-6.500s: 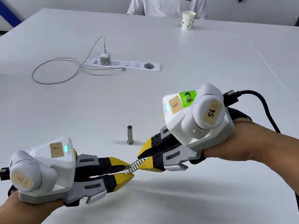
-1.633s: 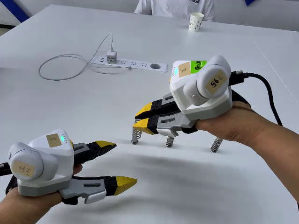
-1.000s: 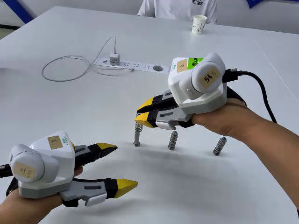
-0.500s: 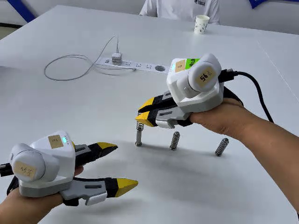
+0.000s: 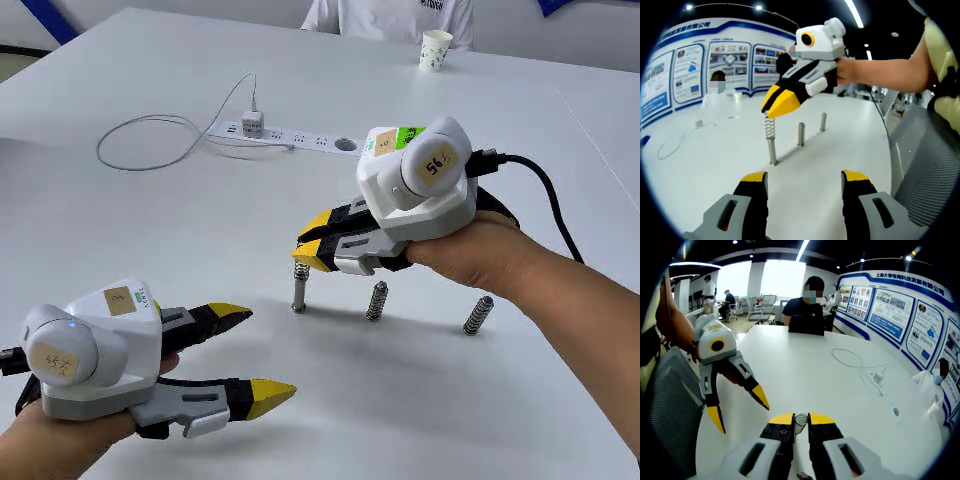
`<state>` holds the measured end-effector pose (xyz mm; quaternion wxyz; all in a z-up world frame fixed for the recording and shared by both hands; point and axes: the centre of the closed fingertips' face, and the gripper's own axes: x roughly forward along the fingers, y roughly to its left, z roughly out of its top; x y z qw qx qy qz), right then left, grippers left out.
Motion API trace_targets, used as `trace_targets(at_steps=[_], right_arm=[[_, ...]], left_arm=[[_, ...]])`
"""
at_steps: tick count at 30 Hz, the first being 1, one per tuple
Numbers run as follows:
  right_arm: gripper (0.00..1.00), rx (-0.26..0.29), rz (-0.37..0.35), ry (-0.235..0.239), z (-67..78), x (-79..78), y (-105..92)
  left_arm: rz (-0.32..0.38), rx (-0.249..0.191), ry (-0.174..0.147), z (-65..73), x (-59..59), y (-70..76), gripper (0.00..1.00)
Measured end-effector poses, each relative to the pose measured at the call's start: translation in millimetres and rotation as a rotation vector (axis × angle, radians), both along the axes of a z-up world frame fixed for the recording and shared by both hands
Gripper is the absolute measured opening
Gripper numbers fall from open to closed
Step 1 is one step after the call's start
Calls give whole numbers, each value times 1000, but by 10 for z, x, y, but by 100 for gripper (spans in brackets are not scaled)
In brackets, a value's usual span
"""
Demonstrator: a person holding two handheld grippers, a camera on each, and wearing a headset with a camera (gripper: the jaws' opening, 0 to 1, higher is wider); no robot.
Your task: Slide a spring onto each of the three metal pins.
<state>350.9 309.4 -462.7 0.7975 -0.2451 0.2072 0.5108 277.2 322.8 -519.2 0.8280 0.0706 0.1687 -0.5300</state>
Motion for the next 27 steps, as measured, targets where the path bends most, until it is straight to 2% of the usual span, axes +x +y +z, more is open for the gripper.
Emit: trace_targets(at_steps=[17,27], right_arm=[[11,-4,-10,16,-106,29,-3],[11,-18,-13,30,-220,42,-24]], left_arm=[[0,0,2,-10,10,8,60],[3,0,6,-27,6,22,60]])
